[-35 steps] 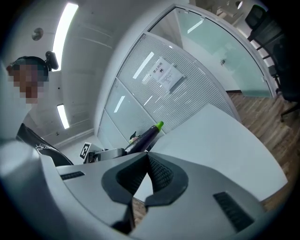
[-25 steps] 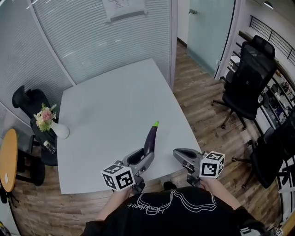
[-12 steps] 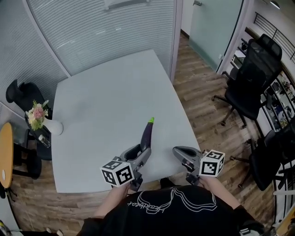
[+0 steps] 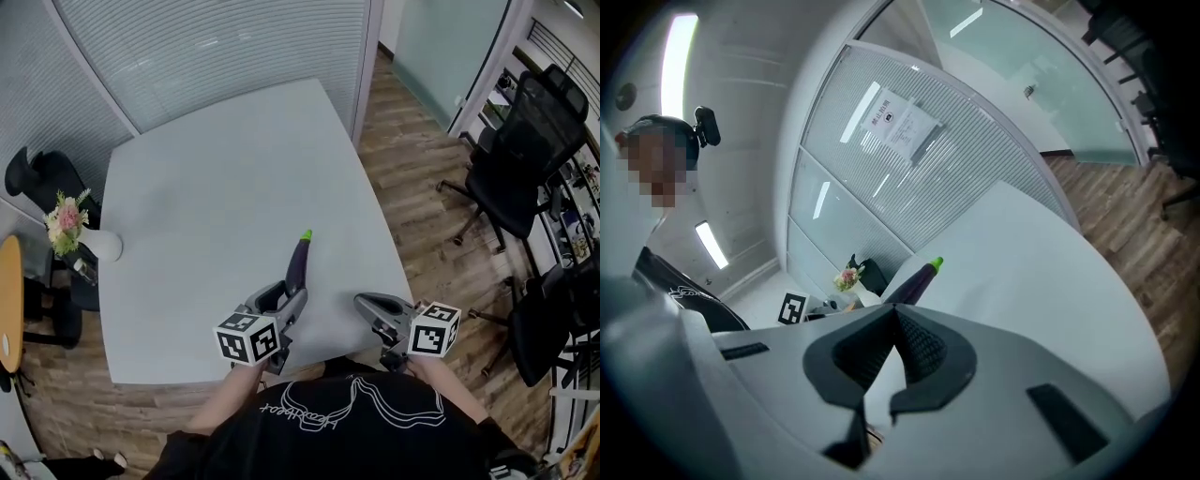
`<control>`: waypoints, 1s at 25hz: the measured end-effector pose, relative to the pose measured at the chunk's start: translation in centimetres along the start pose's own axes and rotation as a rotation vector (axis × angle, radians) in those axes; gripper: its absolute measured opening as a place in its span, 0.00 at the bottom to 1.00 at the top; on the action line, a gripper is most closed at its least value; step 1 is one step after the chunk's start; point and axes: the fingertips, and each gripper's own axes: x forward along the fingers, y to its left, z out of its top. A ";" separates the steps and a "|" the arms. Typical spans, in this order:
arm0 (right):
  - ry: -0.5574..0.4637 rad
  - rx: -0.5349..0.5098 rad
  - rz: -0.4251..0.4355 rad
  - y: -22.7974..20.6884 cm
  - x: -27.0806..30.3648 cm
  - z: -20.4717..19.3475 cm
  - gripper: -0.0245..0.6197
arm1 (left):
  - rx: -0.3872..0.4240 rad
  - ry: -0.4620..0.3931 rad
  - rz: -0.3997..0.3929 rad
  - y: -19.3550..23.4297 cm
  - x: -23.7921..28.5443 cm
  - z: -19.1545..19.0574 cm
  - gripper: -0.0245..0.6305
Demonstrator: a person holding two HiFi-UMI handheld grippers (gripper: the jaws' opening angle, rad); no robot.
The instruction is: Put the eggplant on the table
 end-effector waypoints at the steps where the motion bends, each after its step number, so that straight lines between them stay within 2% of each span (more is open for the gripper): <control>1: -0.001 0.007 0.002 -0.2 0.1 -0.1 0.05 | -0.001 0.010 0.006 0.3 0.4 -0.4 0.36; 15: 0.010 0.069 -0.026 -3.0 0.4 -1.8 0.05 | 0.069 0.139 0.062 4.1 4.5 -5.1 0.36; 25: 0.002 0.107 -0.045 -4.2 0.2 -2.8 0.05 | 0.057 0.187 0.066 5.3 5.8 -7.4 0.36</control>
